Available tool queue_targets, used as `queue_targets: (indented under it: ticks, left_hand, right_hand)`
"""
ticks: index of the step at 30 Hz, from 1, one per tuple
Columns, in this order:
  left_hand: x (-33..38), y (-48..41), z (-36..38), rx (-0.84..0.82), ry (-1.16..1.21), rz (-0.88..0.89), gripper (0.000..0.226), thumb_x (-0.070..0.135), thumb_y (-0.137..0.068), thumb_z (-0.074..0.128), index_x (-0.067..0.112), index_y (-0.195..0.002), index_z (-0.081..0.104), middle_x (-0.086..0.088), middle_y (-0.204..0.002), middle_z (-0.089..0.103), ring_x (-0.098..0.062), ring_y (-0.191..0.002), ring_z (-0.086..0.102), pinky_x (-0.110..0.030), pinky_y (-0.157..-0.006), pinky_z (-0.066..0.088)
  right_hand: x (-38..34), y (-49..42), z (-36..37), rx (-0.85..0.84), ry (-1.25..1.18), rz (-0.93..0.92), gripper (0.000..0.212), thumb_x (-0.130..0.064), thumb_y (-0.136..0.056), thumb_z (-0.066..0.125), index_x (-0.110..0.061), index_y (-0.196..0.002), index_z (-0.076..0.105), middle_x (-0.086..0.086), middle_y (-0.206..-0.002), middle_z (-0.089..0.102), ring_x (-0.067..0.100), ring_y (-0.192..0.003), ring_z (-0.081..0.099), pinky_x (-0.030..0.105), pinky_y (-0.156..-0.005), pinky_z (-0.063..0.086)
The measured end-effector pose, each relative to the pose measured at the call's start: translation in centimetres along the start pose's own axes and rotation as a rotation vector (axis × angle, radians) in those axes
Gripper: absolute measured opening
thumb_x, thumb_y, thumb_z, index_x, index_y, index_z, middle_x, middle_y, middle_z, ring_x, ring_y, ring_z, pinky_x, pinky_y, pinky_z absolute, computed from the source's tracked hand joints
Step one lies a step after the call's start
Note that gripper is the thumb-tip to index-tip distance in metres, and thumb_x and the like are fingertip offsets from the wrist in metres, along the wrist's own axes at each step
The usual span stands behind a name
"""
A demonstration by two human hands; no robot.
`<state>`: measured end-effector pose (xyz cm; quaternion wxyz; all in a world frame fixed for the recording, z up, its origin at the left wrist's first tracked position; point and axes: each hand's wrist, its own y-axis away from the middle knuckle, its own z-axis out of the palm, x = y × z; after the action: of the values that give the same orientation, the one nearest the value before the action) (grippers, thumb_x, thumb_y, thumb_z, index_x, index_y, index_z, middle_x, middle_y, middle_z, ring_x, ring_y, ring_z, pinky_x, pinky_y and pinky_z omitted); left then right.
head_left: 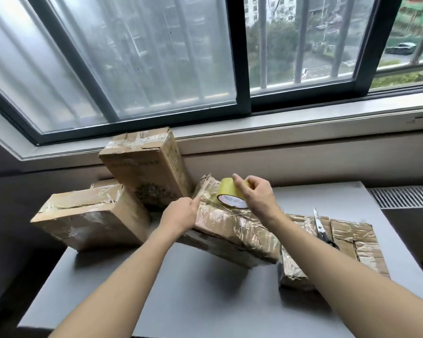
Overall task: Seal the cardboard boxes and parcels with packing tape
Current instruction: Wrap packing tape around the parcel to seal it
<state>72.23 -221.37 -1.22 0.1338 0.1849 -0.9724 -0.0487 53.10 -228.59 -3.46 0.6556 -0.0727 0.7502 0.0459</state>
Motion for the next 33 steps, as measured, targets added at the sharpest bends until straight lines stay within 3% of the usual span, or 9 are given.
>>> queue_targets:
  ticks: [9, 12, 15, 17, 19, 21, 24, 27, 33]
  left_hand:
    - [-10.2, 2.2, 3.2, -0.063, 0.254, -0.206, 0.062, 0.048, -0.105, 0.032, 0.002, -0.078, 0.063, -0.013, -0.088, 0.068, -0.030, -0.087, 0.060, -0.036, -0.078, 0.044]
    - [-13.8, 1.7, 4.1, -0.119, 0.244, -0.225, 0.059, 0.048, -0.105, 0.030, 0.006, -0.078, 0.062, -0.015, -0.093, 0.068, -0.032, -0.094, 0.061, -0.036, -0.079, 0.045]
    - [-16.5, 0.8, 5.0, -0.160, 0.165, -0.271, 0.055, 0.048, -0.104, 0.025, 0.011, -0.098, 0.065, -0.012, -0.111, 0.067, -0.033, -0.109, 0.059, -0.036, -0.085, 0.045]
    - [-16.9, -0.5, 4.9, -0.067, 0.037, -0.239, 0.048, 0.036, -0.104, 0.019, 0.012, -0.113, 0.059, -0.011, -0.120, 0.063, -0.033, -0.113, 0.058, -0.039, -0.084, 0.043]
    - [-16.0, -2.1, 4.2, 0.142, 0.061, -0.131, 0.033, 0.026, -0.104, 0.023, 0.011, -0.108, 0.053, -0.011, -0.113, 0.060, -0.035, -0.106, 0.059, -0.042, -0.079, 0.045]
    - [-14.5, -4.4, 3.5, 0.227, 0.182, -0.008, 0.024, 0.023, -0.104, 0.033, 0.011, -0.107, 0.053, -0.011, -0.108, 0.059, -0.034, -0.100, 0.058, -0.043, -0.078, 0.045]
    - [-13.0, -7.7, 4.1, 0.095, 0.287, 0.101, 0.030, 0.034, -0.104, 0.037, 0.014, -0.101, 0.060, -0.010, -0.108, 0.064, -0.034, -0.103, 0.058, -0.043, -0.084, 0.046]
    - [-12.8, -9.1, 5.6, -0.058, 0.440, 0.059, 0.051, 0.052, -0.103, 0.034, 0.018, -0.076, 0.061, -0.011, -0.093, 0.070, -0.034, -0.094, 0.061, -0.042, -0.084, 0.047]
    - [-13.1, -8.5, 7.7, 0.068, 0.456, 0.024, 0.052, 0.047, -0.104, 0.035, 0.011, -0.082, 0.067, -0.012, -0.089, 0.070, -0.036, -0.092, 0.060, -0.042, -0.080, 0.046]
  right_hand:
    - [0.7, 1.2, 9.3, -0.241, 0.173, 0.067, 0.049, -0.049, -0.094, 0.063, -0.018, -0.062, 0.044, -0.006, -0.061, 0.039, 0.014, -0.060, 0.037, 0.031, -0.059, 0.032]
    - [0.5, 1.1, 12.0, -0.285, 0.212, 0.098, 0.049, -0.049, -0.096, 0.060, -0.018, -0.063, 0.043, -0.006, -0.059, 0.038, 0.013, -0.057, 0.036, 0.027, -0.055, 0.031]
    - [0.5, 1.4, 13.9, -0.319, 0.253, 0.105, 0.048, -0.048, -0.097, 0.059, -0.019, -0.063, 0.042, -0.008, -0.058, 0.037, 0.010, -0.052, 0.035, 0.018, -0.043, 0.028]
    - [0.6, 1.5, 14.6, -0.316, 0.252, 0.093, 0.048, -0.048, -0.098, 0.059, -0.019, -0.064, 0.039, -0.006, -0.060, 0.034, 0.011, -0.053, 0.033, 0.018, -0.043, 0.027]
    - [0.8, 1.6, 14.8, -0.305, 0.253, 0.085, 0.048, -0.048, -0.098, 0.058, -0.018, -0.066, 0.039, -0.005, -0.062, 0.032, 0.011, -0.056, 0.031, 0.020, -0.046, 0.026]
    - [1.1, 1.7, 14.7, -0.300, 0.274, 0.085, 0.047, -0.051, -0.096, 0.059, -0.016, -0.069, 0.042, -0.002, -0.065, 0.031, 0.011, -0.056, 0.031, 0.023, -0.049, 0.025]
    - [1.3, 1.9, 14.4, -0.305, 0.228, 0.105, 0.047, -0.052, -0.096, 0.060, -0.014, -0.072, 0.046, 0.002, -0.067, 0.028, 0.011, -0.056, 0.028, 0.027, -0.050, 0.023]
    - [1.6, 1.9, 14.4, -0.295, 0.215, 0.121, 0.047, -0.050, -0.096, 0.061, -0.013, -0.070, 0.046, 0.000, -0.064, 0.027, 0.011, -0.053, 0.026, 0.026, -0.048, 0.021]
    - [1.9, 1.2, 16.1, -0.312, 0.202, 0.086, 0.055, -0.044, -0.093, 0.068, -0.010, -0.059, 0.043, 0.004, -0.059, 0.025, 0.013, -0.053, 0.025, 0.027, -0.049, 0.021]
